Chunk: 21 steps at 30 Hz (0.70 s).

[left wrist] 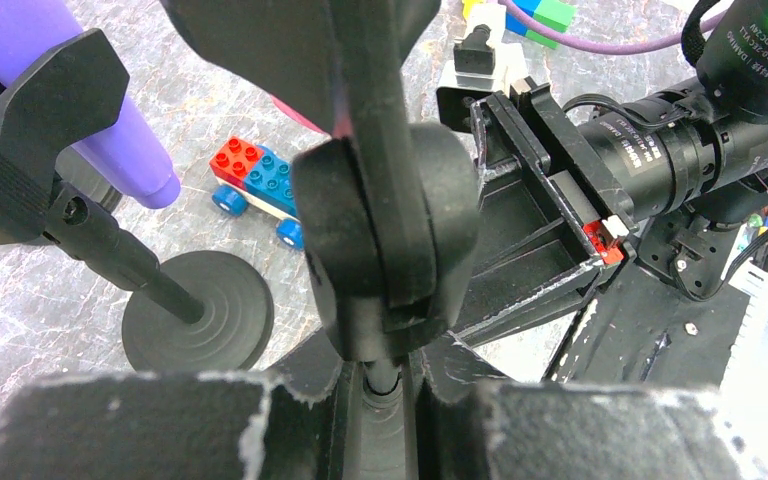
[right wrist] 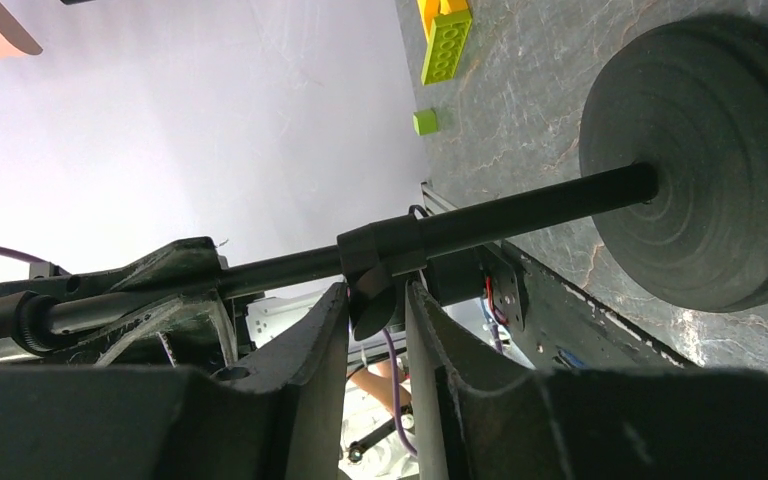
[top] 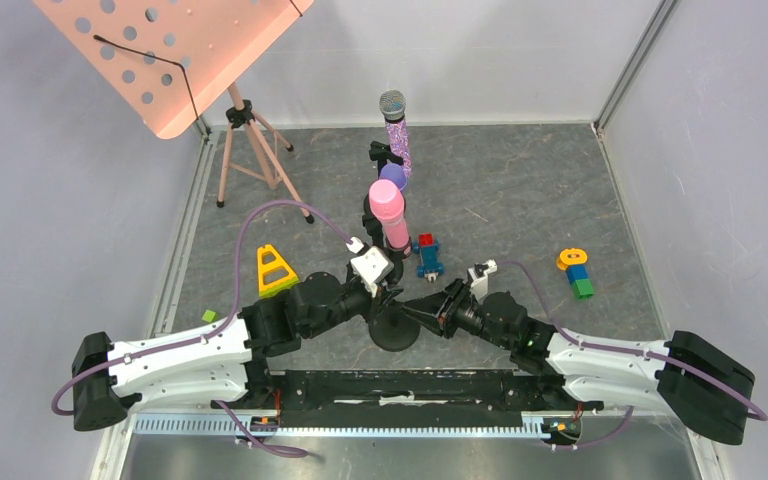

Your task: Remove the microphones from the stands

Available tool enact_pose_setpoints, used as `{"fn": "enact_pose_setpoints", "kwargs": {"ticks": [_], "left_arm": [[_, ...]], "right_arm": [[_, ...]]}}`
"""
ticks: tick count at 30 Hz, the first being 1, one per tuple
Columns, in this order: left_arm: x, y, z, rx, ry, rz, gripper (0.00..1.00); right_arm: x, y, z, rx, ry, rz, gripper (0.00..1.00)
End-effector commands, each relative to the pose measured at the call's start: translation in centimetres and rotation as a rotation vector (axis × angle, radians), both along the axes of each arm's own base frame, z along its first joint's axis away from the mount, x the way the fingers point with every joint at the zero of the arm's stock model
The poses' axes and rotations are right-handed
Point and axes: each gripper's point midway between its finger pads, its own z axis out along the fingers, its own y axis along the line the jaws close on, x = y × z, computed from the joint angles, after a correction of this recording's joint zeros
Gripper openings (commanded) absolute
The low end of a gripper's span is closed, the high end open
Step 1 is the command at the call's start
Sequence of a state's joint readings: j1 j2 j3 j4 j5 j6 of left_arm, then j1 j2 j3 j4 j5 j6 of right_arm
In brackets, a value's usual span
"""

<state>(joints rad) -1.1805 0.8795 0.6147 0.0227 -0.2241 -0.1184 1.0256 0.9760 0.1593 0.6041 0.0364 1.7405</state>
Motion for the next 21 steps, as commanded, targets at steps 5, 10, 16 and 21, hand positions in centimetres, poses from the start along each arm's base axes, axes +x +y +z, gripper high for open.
{"fn": "enact_pose_setpoints", "kwargs": {"ticks": [5,10,16,21], "left_arm": [[-0.1,-0.6,2.1,-0.077,-0.008,-0.007,0.02],[-0.2,-0.6,2.0,-0.077,-0.005,-0.012,0.02],[-0.3,-0.7,1.8,-0.076,0.002,-0.017,0.02],[-0.4,-0.6,1.9,-0.080,0.002,-0.018,0.02]], "right_arm": [[-0.6,0.2,0.2,0.010,-0.022,0.036,0.28],[-0.2,0.1,0.0,0.001,-0.023,0.019,0.23],[0.1,0.4,0.3,-0.026,-0.119,0.036,0.06],[0.7,0.9,0.6,-0.129,-0.319,0.075,0.00]]}}
